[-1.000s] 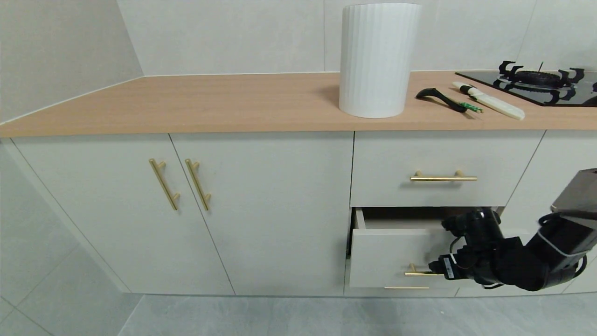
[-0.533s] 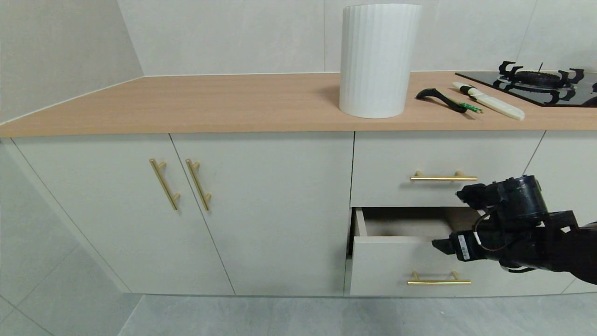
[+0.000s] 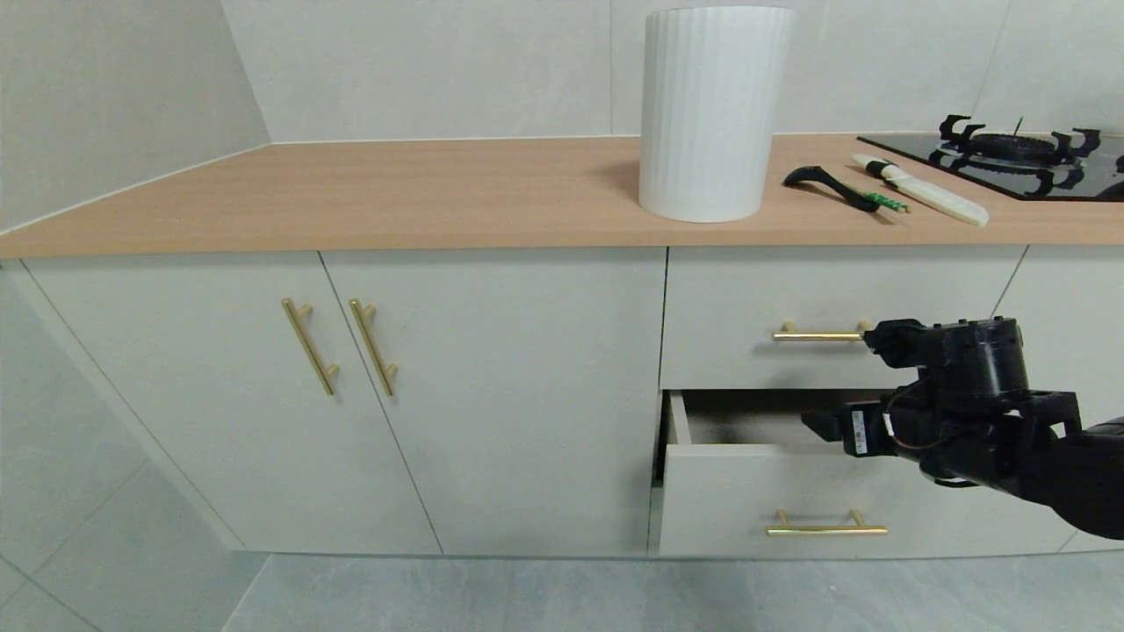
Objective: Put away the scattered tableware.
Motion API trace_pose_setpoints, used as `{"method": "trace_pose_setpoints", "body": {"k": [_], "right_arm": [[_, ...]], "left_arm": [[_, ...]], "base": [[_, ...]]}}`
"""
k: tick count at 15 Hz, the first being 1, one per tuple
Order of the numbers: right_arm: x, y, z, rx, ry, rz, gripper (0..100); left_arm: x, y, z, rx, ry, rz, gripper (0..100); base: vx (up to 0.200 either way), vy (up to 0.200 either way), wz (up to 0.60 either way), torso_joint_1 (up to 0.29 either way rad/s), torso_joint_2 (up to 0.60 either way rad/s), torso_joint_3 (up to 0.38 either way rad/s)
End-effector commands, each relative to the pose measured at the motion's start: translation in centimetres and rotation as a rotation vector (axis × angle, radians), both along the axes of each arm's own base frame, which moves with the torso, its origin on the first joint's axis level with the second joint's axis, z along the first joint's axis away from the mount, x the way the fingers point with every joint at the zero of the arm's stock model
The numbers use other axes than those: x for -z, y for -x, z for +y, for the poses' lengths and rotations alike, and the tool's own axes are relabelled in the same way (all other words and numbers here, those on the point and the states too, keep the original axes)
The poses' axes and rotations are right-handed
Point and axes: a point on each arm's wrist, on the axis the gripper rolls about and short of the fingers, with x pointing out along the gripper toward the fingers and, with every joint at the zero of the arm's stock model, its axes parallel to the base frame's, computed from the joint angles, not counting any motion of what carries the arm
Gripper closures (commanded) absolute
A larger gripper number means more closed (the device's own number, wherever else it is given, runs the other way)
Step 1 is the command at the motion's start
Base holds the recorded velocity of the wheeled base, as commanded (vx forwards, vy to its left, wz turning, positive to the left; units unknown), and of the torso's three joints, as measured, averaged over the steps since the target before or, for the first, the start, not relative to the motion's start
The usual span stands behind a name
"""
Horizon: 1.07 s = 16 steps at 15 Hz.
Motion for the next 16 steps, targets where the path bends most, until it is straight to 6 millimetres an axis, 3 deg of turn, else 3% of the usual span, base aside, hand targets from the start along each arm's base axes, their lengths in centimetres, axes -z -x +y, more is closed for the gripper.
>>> {"method": "trace_pose_setpoints", "body": {"k": [1, 4, 8, 11, 16], "right_arm": [[2.5, -1.0, 0.3, 0.001, 0.012, 0.048, 0], [4.9, -2.2, 0.6, 0.006, 0.004, 0.012, 0], [6.7, -3.4, 0.7, 0.048, 0.017, -0.036, 0], [6.8, -3.2, 0.6, 0.048, 0.022, -0.029, 0], [5.2, -2.1, 0.4, 0.037, 0.028, 0.003, 0]], "left_arm": [[0.0, 0.0, 0.0, 0.000, 0.000, 0.001, 0], [0.0, 0.0, 0.0, 0.000, 0.000, 0.001, 0], [0.0, 0.0, 0.0, 0.000, 0.000, 0.001, 0], [0.0, 0.0, 0.0, 0.000, 0.000, 0.001, 0], [0.0, 0.0, 0.0, 0.000, 0.000, 0.001, 0]], "base": [[0.000, 0.000, 0.00, 0.000, 0.00, 0.000], [0.000, 0.000, 0.00, 0.000, 0.00, 0.000], [0.000, 0.000, 0.00, 0.000, 0.00, 0.000], [0.000, 0.000, 0.00, 0.000, 0.00, 0.000], [0.000, 0.000, 0.00, 0.000, 0.00, 0.000]]}}
